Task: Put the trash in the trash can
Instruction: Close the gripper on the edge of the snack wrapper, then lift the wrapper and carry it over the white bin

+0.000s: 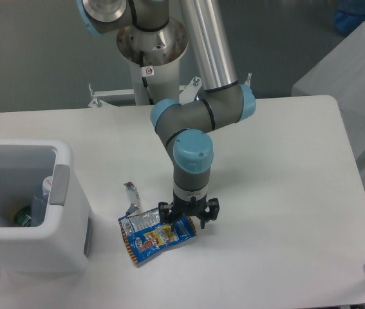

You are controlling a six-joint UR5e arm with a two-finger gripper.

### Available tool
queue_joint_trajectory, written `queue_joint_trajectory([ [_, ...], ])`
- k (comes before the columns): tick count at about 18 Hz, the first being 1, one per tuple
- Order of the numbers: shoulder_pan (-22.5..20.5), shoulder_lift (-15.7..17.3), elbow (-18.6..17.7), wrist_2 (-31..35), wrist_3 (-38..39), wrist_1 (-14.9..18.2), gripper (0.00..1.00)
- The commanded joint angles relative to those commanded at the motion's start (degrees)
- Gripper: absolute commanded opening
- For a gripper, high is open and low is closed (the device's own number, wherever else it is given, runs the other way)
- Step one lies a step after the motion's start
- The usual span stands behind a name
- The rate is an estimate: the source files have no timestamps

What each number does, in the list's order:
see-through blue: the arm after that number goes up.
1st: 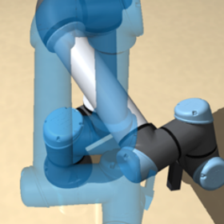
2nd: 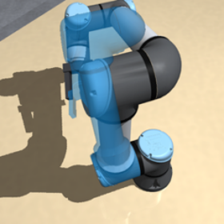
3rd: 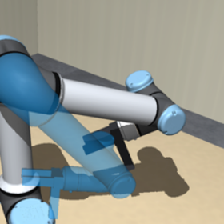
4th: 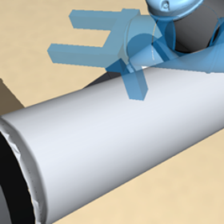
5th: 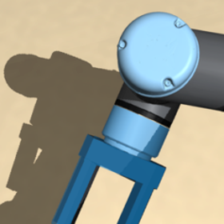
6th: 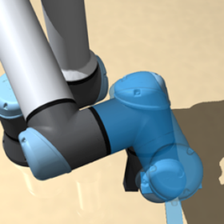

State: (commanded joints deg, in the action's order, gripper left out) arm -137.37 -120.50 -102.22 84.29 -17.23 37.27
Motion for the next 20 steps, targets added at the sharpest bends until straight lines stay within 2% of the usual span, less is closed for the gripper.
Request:
queue_joint_trajectory([
  [2, 0.0, 0.0, -0.17, 0.0, 0.0, 0.0, 0.7],
  [5, 0.0, 0.0, -0.17, 0.09, 0.26, 0.0, 0.58],
  [7, 0.0, 0.0, -0.26, 0.0, 0.44, 0.09, 0.47],
  [9, 0.0, 0.17, -0.26, 0.09, 0.53, 0.09, 0.3],
  [12, 0.0, 0.44, -0.26, 0.09, 0.7, 0.09, 0.15],
  [17, 0.0, 0.97, 0.09, 0.0, 2.98, 0.09, 0.03],
  [20, -0.17, 1.14, 0.7, -0.26, 4.75, 0.09, 0.02],
])
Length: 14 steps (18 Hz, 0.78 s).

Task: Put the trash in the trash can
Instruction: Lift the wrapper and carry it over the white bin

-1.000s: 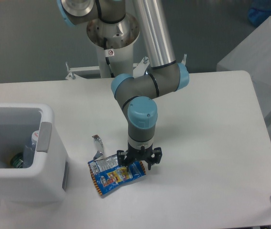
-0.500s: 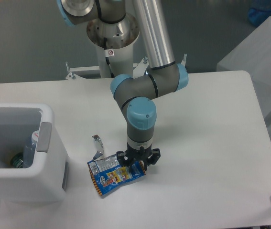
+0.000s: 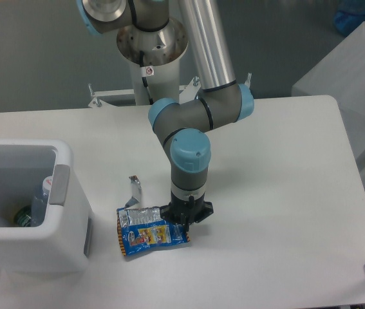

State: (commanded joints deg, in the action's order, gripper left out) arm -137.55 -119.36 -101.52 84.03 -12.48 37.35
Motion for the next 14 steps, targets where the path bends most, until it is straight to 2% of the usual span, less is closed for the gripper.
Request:
queue_joint_trajectory([
  [4, -0.79, 3.33, 0.88, -0.44, 2.18, -0.09, 0.02],
  [7, -2.63, 5.71, 4.64, -2.62, 12.8, -0.09, 0.02],
  [10, -3.78, 7.82, 8.08, -5.71, 16.61, -0.18, 0.02],
  [14, -4.22, 13.34, 8.97, -8.69, 21.18, -0.18, 0.02],
])
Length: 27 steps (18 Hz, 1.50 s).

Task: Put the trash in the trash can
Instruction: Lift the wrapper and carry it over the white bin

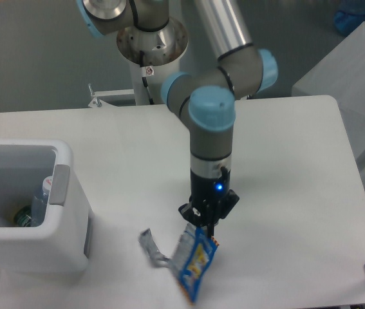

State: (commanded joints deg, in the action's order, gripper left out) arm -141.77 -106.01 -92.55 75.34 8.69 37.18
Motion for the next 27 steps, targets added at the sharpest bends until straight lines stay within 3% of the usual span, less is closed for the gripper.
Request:
queue_joint_trajectory([
  [3, -0.09, 4.4, 0.96, -4.83, 1.84, 0.0, 0.02],
  [8, -0.44, 8.54, 5.18, -10.37, 5.89, 0.0, 0.03],
  [9, -0.18, 10.11, 5.1, -12.91, 6.16, 0.0, 0.03],
  [15, 1.84, 17.67, 4.48, -13.99, 5.19, 0.0, 0.03],
  [19, 5.79, 19.7, 3.52, -15.13, 4.06, 0.09, 0.04],
  [27, 15.28, 19.18, -1.05, -15.04, -13.34, 0.17, 0.04],
])
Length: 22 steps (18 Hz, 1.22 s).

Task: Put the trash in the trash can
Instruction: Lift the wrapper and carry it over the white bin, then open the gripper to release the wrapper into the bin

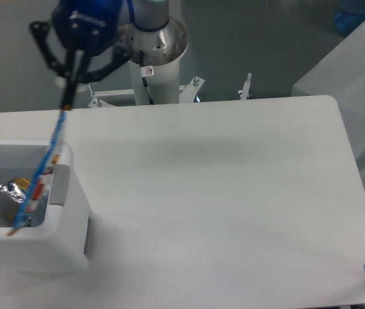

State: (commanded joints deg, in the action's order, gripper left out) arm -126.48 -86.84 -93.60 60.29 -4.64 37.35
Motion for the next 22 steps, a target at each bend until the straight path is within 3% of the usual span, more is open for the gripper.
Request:
queue_joint_trajectory([
  [5, 3.16, -0.7, -3.42, 0.0, -11.94, 0.18, 0.04],
  [8, 3.52, -0.79, -4.57, 0.0, -15.38, 0.26, 0.04],
  [11, 3.52, -0.62, -7.29, 0.44, -23.98, 0.35, 0.04],
  [14, 3.61, -0.88, -8.52, 0.7, -25.68, 0.44, 0.06],
  [15, 3.61, -1.14, -8.61, 0.7, -25.94, 0.44, 0.19],
  [17, 3.53, -1.76, -8.35, 0.62, -25.94, 0.27, 0.72],
  [18, 3.52, -1.67, -8.18, 0.62, -25.94, 0.26, 0.94],
  [19, 3.52, -1.41, -8.09, 0.62, -25.86, 0.35, 1.0],
  [22, 3.52, -1.14, -6.86, 0.79, -25.51, 0.18, 1.0],
])
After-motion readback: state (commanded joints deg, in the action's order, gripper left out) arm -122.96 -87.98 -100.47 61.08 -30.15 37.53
